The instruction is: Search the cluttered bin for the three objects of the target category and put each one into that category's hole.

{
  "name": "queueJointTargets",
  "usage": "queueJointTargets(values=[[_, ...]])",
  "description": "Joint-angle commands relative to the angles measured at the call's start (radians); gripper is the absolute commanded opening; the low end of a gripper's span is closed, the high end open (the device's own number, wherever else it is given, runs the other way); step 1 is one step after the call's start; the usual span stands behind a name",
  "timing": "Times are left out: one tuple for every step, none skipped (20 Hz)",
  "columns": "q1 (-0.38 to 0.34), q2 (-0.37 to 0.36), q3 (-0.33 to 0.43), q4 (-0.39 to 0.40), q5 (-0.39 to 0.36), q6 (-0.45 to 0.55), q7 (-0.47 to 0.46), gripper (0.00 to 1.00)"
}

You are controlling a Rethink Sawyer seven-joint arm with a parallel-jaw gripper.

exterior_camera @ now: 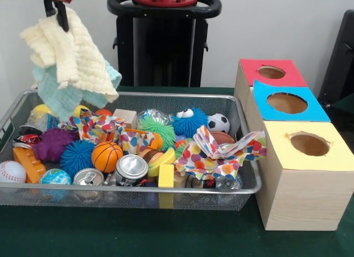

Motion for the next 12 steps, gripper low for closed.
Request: queueJointTargets(values=[[-0.009,0.067,0.013,-0.029,-0.024,0.001,-0.028,0.00],[-0.009,0.075,0.018,-0.039,-0.031,-0.010,-0.036,0.00],[-0.012,0.086,0.023,-0.057,-0.038,-0.007,-0.052,0.00],[-0.014,0.097,0.030,-0.077,-0.043,0.001,-0.068,0.00],[-0.019,0.109,0.035,-0.095,-0.041,0.015,-0.081,0.00],[-0.021,0.114,0.037,-0.105,-0.045,0.018,-0.091,0.00],[-0.025,0.115,0.038,-0.110,-0.043,0.023,-0.098,0.00],[-0.026,0.119,0.038,-0.116,-0.044,0.026,-0.103,0.00],[-0.023,0.119,0.039,-0.124,-0.044,0.032,-0.106,0.00],[-0.021,0.119,0.039,-0.131,-0.045,0.038,-0.109,0.00],[-0.019,0.119,0.037,-0.133,-0.043,0.045,-0.108,0.00],[-0.016,0.119,0.037,-0.134,-0.041,0.049,-0.106,0.00]])
